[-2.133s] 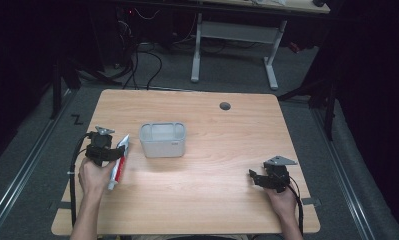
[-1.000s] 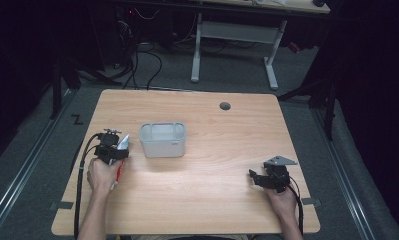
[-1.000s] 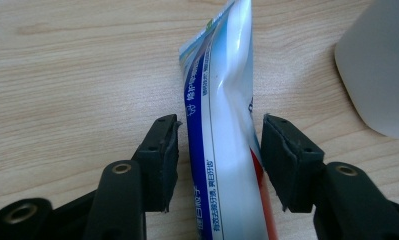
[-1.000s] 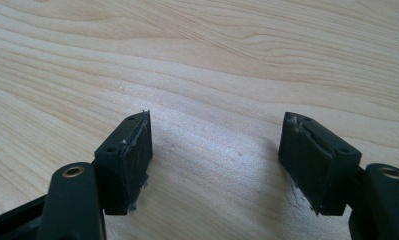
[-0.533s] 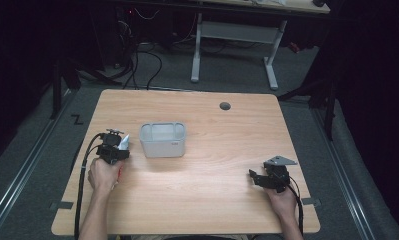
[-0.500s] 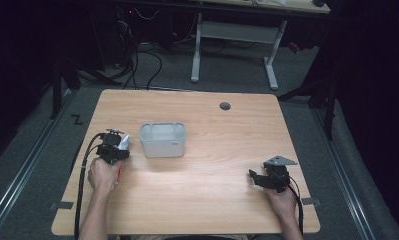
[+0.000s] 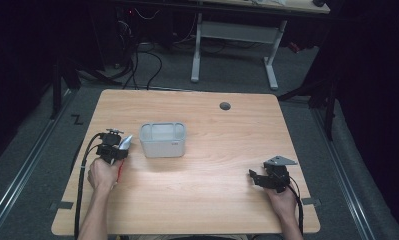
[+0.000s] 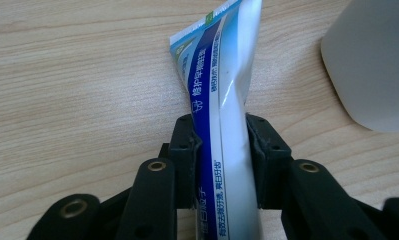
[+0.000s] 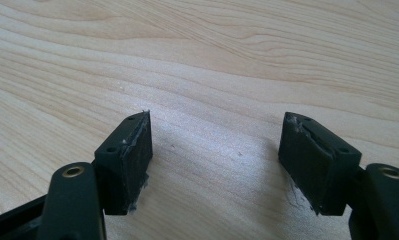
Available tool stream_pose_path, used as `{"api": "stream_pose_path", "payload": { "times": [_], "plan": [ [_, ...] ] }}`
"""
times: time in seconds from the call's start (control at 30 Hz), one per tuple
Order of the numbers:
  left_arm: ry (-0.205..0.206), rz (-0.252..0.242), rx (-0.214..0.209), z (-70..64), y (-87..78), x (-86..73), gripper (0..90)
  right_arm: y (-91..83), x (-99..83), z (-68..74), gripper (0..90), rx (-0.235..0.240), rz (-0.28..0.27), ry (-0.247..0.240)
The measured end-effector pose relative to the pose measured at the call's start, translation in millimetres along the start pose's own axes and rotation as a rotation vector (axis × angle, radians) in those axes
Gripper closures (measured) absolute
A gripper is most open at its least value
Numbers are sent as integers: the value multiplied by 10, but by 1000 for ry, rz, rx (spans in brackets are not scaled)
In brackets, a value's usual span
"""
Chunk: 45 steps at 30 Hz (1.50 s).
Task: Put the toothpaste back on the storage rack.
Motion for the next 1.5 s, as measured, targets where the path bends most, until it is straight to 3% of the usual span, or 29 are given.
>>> {"api": "stream_pose_path", "payload": {
  "times": [0.37,0.63,0.97,1.23,1.5],
  "plan": [
    [0,0,-21,23,-88,-2,706,0,0,1,296,0,0,0],
    [-15,-79,-82,3,-308,-3,704,0,0,4,296,-1,2,1],
    [-31,-133,-112,13,-422,4,703,0,1,2,298,-3,1,0],
    [11,-172,-122,-79,-638,55,706,0,0,1,298,-3,1,1],
    [25,-206,-141,-142,-811,92,705,0,0,-1,297,-2,0,2]
  ]
}}
Point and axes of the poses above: each handheld gripper's, and its own axes: y roughly forward along the jaws, x roughly out of its top, z roughly to its left, the point moved 2 cm from there along y, roughly forward along the jaws, and after that the axes turned 9 degrees about -y, right-handed, at the moved point
